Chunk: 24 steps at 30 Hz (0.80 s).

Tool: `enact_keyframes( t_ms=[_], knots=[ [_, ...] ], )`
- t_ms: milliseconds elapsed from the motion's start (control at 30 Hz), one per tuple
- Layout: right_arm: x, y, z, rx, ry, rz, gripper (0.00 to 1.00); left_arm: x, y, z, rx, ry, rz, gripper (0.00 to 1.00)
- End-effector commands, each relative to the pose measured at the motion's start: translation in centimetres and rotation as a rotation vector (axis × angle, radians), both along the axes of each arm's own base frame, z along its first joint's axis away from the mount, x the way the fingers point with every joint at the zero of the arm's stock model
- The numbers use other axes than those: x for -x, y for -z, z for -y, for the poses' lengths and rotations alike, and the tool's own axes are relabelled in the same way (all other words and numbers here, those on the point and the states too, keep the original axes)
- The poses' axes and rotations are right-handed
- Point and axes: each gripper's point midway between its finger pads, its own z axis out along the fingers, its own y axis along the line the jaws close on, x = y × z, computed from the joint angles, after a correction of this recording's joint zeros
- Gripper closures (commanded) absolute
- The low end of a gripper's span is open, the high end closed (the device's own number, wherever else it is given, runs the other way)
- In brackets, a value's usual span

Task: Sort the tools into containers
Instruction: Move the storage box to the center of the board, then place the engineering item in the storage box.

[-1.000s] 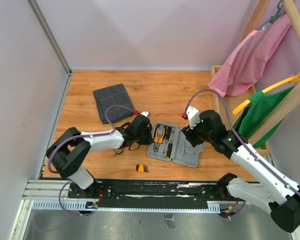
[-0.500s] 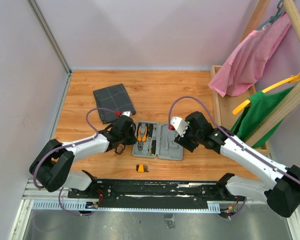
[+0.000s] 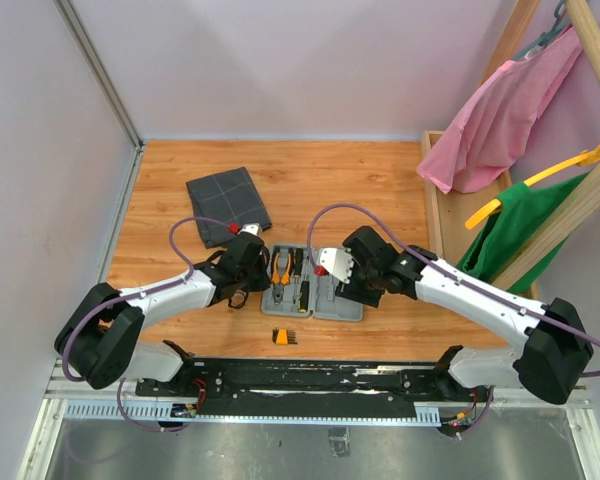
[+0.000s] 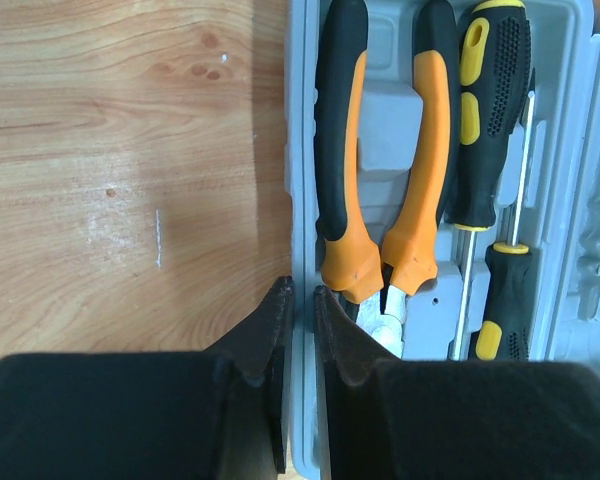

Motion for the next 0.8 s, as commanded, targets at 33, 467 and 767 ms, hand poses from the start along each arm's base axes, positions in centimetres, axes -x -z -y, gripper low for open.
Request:
enact_keyframes(
  t_ms=[33,467,767],
  knots=[
    [0.5,0.6,-2.7,-0.021,-0.083,-0.072,0.9,-0.1,-0.4,-0.8,-0.015,-0.007,0.03,0.91],
    [1.8,3.4,-5.4,-0.01,-0.122,-0.199,0.87,-0.2,-0.7,-0.4,0.004,-0.009,0.031,0.91],
    [2.7,4.8,-5.5,0.032,-0.113,-0.26,0.84,-0.1,-0.4,-0.5,-0.001,-0.008,0.023,0.91]
  ],
)
